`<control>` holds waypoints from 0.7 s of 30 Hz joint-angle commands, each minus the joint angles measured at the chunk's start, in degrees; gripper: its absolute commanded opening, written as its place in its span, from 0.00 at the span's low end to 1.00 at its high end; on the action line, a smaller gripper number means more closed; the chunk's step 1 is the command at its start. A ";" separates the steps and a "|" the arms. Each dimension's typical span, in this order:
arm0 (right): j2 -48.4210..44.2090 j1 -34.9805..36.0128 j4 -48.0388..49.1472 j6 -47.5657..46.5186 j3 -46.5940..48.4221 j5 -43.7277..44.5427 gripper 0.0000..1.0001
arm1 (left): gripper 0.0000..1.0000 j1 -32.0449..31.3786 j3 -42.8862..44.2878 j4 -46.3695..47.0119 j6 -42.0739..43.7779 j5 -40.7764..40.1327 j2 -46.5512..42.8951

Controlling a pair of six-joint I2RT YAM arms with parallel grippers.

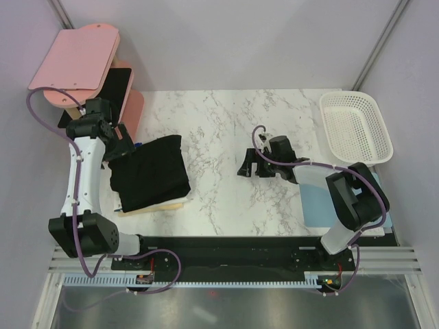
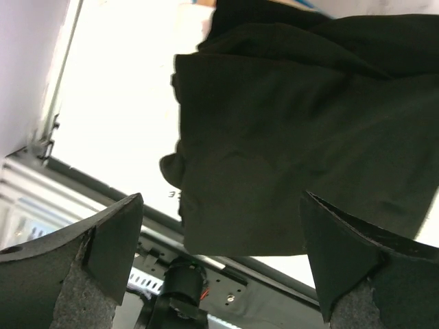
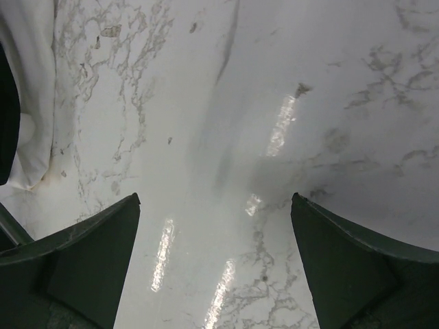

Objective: Fold and stack the t-shirts
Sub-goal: Smooth out wrinkles on the folded tshirt

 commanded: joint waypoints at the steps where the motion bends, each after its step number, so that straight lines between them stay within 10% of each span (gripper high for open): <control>1: 1.67 5.11 2.35 0.42 5.16 0.53 0.98 | 1.00 -0.71 -2.29 7.45 2.50 7.94 -8.21; 6: 6.50 11.88 8.49 5.14 11.48 -4.29 0.59 | 0.98 -0.71 -13.72 16.87 1.29 23.96 -13.49; 15: 13.97 19.44 18.36 15.53 20.27 -7.12 0.51 | 0.96 -5.63 -18.74 24.52 -2.76 27.05 -3.93; 19: 17.05 21.65 18.78 17.98 24.15 -6.23 0.00 | 0.93 -11.33 -16.82 28.22 -4.78 28.89 -0.85; 21: 17.67 21.91 22.56 19.66 23.90 -6.06 0.00 | 0.90 -12.66 -16.28 30.49 -5.93 30.38 0.12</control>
